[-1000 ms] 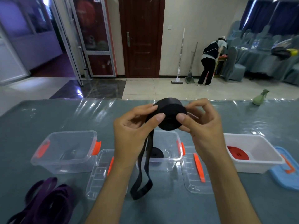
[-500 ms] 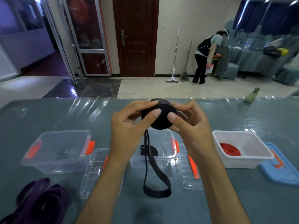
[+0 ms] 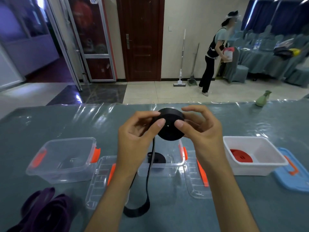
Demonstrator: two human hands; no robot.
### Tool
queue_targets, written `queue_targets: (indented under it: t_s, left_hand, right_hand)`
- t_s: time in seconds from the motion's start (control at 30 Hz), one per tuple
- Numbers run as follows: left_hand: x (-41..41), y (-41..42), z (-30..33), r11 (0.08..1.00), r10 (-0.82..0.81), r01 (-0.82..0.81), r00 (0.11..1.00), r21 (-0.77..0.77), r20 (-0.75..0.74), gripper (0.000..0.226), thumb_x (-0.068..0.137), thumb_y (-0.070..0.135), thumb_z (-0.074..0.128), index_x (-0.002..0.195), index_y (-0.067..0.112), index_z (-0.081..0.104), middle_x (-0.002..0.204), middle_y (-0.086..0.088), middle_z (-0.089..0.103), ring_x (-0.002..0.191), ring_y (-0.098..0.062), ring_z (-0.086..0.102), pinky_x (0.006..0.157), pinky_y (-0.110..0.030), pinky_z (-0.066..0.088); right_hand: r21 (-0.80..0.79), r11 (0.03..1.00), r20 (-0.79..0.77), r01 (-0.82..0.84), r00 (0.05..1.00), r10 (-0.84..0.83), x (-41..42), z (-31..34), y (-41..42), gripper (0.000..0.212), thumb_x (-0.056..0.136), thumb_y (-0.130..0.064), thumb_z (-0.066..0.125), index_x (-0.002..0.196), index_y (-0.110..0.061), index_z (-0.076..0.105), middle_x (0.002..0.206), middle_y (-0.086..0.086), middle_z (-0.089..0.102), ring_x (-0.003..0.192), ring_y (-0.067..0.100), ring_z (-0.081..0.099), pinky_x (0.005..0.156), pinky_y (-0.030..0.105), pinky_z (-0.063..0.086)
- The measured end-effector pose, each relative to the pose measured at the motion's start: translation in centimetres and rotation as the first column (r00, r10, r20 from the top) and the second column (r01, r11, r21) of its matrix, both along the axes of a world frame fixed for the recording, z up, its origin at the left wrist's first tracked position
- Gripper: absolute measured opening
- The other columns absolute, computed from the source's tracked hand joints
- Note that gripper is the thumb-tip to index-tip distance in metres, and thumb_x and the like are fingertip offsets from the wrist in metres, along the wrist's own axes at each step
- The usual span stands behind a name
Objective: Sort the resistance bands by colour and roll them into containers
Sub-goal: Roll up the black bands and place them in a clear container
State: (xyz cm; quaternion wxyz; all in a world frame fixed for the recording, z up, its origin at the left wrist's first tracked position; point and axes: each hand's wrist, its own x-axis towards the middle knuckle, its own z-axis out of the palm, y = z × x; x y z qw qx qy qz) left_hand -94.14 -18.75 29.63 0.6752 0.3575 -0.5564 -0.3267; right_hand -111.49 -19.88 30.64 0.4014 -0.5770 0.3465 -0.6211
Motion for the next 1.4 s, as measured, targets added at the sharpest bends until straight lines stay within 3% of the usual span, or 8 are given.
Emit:
queue_targets:
  t_s: [0.27,0.43,0.6,0.73,0.83,1.03,1.2,1.4]
  left_hand:
    - [0.4,-0.4,0.4,0.999,0.031,-0.031,1.0,0.013,0.005,0.016,0.085,0.011,0.08,0.101,0.012,0.077,0.096,0.003,0.08,0.095,-0.013,0.077,0.084,-0.021,0.059]
    - [0.9,-0.7,-0.4,0.995,-0.086,0.084,0.995,0.045,0.053,0.027,0.089,0.006,0.077,0.113,0.017,0.077,0.116,-0.002,0.076,0.112,-0.019,0.074,0.097,-0.029,0.059]
    - [0.5,-0.1,-0.5,1.0,-0.005,0.005,0.995,-0.008,0.101,0.02,0.088,0.015,0.078,0.107,0.021,0.076,0.104,0.006,0.079,0.104,-0.018,0.076,0.093,-0.03,0.06]
    - [-0.2,0.3,-1.4,1.0,0.008,-0.008,0.995,0.0,0.102,0.021,0.093,0.015,0.073,0.113,0.02,0.074,0.11,0.007,0.077,0.11,-0.016,0.074,0.096,-0.03,0.059]
    - [0.6,-0.2,-1.6,0.997,-0.08,0.076,0.987,0.031,0.137,0.028,0.096,0.012,0.071,0.123,0.018,0.074,0.121,0.001,0.075,0.119,-0.022,0.07,0.101,-0.034,0.057]
    - [0.6,0.0,-1.9,0.997,-0.036,0.03,0.995,0.064,0.097,0.023,0.089,0.011,0.078,0.111,0.016,0.076,0.111,0.0,0.078,0.11,-0.021,0.074,0.099,-0.035,0.059]
    - [1.3,-0.9,-1.2,0.995,-0.084,0.074,0.985,0.065,0.15,0.024,0.089,0.011,0.08,0.111,0.02,0.076,0.111,-0.003,0.076,0.11,-0.023,0.073,0.099,-0.037,0.059]
    - [0.7,-0.8,-1.3,0.995,-0.074,0.068,0.994,0.066,0.085,0.02,0.085,0.011,0.081,0.102,0.019,0.075,0.106,0.001,0.078,0.107,-0.021,0.074,0.096,-0.032,0.059]
  right_hand:
    - [0.057,0.998,-0.023,-0.009,1.0,0.011,0.5,-0.7,-0.3,0.027,0.08,-0.02,0.083,0.09,-0.011,0.059,0.097,0.008,0.078,0.092,0.028,0.077,0.083,0.042,0.063]
    - [-0.033,0.997,-0.033,0.077,0.996,-0.078,0.2,-1.2,-0.5,0.024,0.087,-0.022,0.082,0.104,-0.02,0.066,0.105,0.009,0.076,0.102,0.028,0.074,0.091,0.052,0.061]
    - [0.09,0.996,-0.007,-0.023,1.0,0.023,0.1,-0.9,-0.2,0.028,0.081,-0.024,0.081,0.089,-0.014,0.057,0.101,0.009,0.078,0.095,0.023,0.077,0.073,0.037,0.063]
    - [-0.024,0.998,-0.049,0.05,0.997,-0.051,-0.2,-1.1,-0.5,0.028,0.083,-0.024,0.087,0.097,-0.019,0.063,0.104,0.014,0.074,0.102,0.033,0.073,0.087,0.047,0.06]
    - [0.053,0.998,0.051,0.022,0.998,-0.025,0.3,-1.4,0.0,0.028,0.081,-0.022,0.079,0.093,-0.008,0.058,0.107,0.01,0.077,0.102,0.026,0.075,0.079,0.037,0.062]
    - [0.068,0.998,-0.028,-0.014,0.999,0.016,-0.6,-1.4,-0.5,0.029,0.079,-0.017,0.082,0.099,-0.012,0.063,0.109,0.01,0.077,0.102,0.029,0.075,0.092,0.049,0.06]
    - [0.12,0.991,0.11,-0.055,0.993,0.041,-0.1,-2.1,-0.5,0.026,0.082,-0.019,0.082,0.098,-0.009,0.064,0.114,0.01,0.077,0.109,0.028,0.074,0.099,0.054,0.058]
    - [0.12,0.993,0.108,0.012,0.994,-0.026,-0.4,-2.1,-0.6,0.026,0.078,-0.019,0.088,0.092,-0.018,0.066,0.101,0.013,0.076,0.098,0.033,0.074,0.083,0.042,0.062]
